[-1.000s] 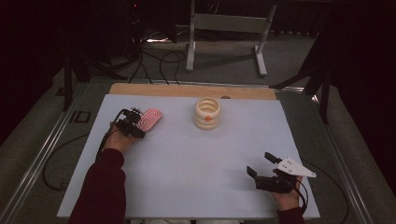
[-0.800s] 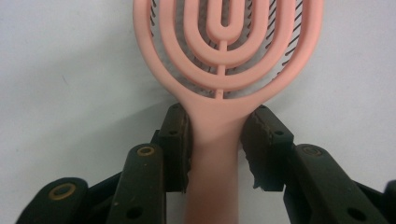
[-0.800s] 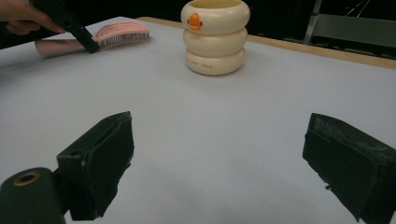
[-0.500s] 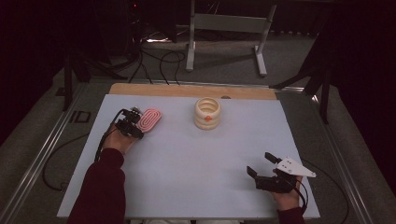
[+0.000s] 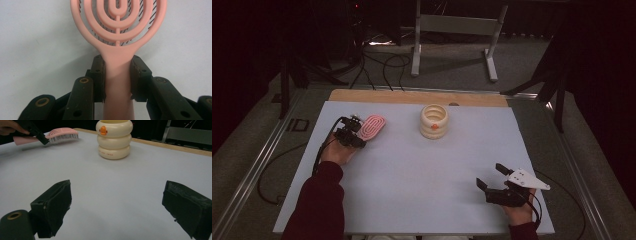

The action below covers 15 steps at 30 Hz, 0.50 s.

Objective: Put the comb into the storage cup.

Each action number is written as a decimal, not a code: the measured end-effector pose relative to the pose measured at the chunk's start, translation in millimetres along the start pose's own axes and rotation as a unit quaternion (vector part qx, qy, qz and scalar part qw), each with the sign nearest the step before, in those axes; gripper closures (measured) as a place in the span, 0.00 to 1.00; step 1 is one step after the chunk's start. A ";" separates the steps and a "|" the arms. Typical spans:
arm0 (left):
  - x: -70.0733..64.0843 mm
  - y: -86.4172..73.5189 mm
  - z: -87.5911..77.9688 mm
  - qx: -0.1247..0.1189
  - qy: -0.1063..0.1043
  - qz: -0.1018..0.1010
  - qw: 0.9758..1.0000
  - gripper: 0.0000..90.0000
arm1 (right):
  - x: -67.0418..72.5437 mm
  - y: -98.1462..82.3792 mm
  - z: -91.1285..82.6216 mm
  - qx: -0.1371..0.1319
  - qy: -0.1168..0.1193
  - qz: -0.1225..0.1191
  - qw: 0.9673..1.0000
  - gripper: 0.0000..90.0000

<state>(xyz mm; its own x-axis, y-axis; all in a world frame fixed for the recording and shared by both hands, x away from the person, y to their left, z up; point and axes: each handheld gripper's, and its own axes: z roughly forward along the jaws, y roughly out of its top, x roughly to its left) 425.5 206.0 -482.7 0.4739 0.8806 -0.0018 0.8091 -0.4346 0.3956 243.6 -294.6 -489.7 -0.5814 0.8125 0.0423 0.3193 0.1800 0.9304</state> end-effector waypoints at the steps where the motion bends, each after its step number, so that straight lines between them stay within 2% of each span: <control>1: 0.3 -1.4 -2.1 -0.004 -0.001 0.000 1.000 0.77 | 0.0 -0.1 0.2 0.000 0.000 0.000 1.000 0.10; 15: -0.1 -11.8 -9.9 -0.024 -0.005 -0.004 1.000 0.77 | 0.6 -0.3 0.9 0.002 0.001 -0.001 1.000 0.10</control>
<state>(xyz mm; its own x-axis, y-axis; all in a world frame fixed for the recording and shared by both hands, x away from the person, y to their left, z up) 412.4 212.9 -478.3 0.4715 0.8817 -0.0147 0.7956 -0.4182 0.4383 243.8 -293.6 -490.3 -0.5837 0.8109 0.0422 0.3214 0.1830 0.9291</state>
